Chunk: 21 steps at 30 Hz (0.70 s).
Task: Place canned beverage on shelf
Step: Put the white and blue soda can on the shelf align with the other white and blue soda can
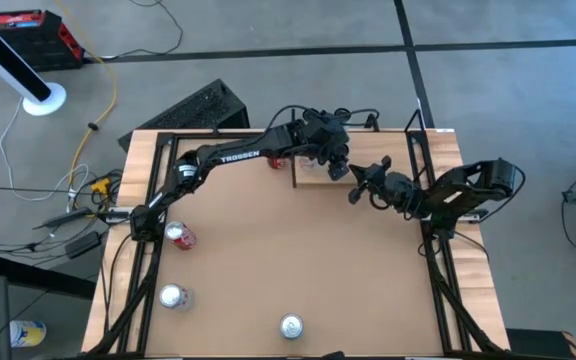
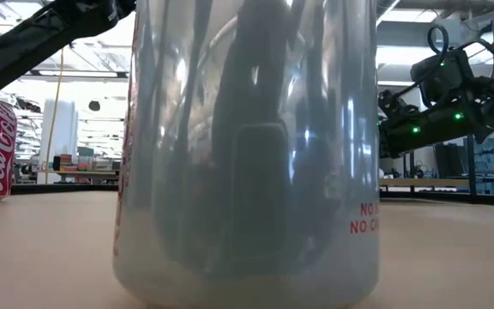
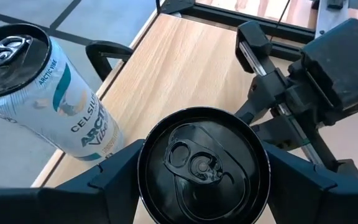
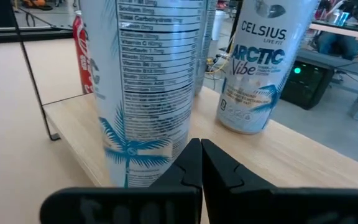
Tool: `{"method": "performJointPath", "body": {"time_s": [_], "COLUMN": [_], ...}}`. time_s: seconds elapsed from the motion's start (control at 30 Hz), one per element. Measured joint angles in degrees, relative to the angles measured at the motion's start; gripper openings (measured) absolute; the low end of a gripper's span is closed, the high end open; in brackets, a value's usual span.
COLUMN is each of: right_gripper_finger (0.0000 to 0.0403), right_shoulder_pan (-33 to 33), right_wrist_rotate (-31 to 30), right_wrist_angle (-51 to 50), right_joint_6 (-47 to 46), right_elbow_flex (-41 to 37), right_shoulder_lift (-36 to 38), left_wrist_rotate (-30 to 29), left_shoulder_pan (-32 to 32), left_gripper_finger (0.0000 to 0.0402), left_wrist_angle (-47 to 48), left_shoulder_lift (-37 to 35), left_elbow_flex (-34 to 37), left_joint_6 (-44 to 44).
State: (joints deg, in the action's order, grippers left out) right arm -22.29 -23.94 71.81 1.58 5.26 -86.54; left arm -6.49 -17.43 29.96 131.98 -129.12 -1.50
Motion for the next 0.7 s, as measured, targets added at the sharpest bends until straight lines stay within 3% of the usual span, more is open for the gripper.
{"method": "performJointPath", "body": {"time_s": [0.5,0.7], "right_gripper_finger": [0.0023,0.0023], "right_shoulder_pan": [0.0,0.0], "right_wrist_rotate": [-0.2,-0.1], "right_wrist_angle": [0.2,0.2], "right_joint_6": [0.4,0.4], "right_elbow_flex": [0.0,0.0], "right_shoulder_lift": [0.0,0.0], "left_wrist_rotate": [-0.3,-3.1], "left_shoulder_pan": [0.1,0.1], "left_gripper_finger": [0.0261,0.0261], "left_wrist_angle": [-3.4,-3.9], "left_shoulder_lift": [0.1,0.1], "left_elbow_flex": [0.0,0.0], "left_joint_6": [2.4,1.9]}}
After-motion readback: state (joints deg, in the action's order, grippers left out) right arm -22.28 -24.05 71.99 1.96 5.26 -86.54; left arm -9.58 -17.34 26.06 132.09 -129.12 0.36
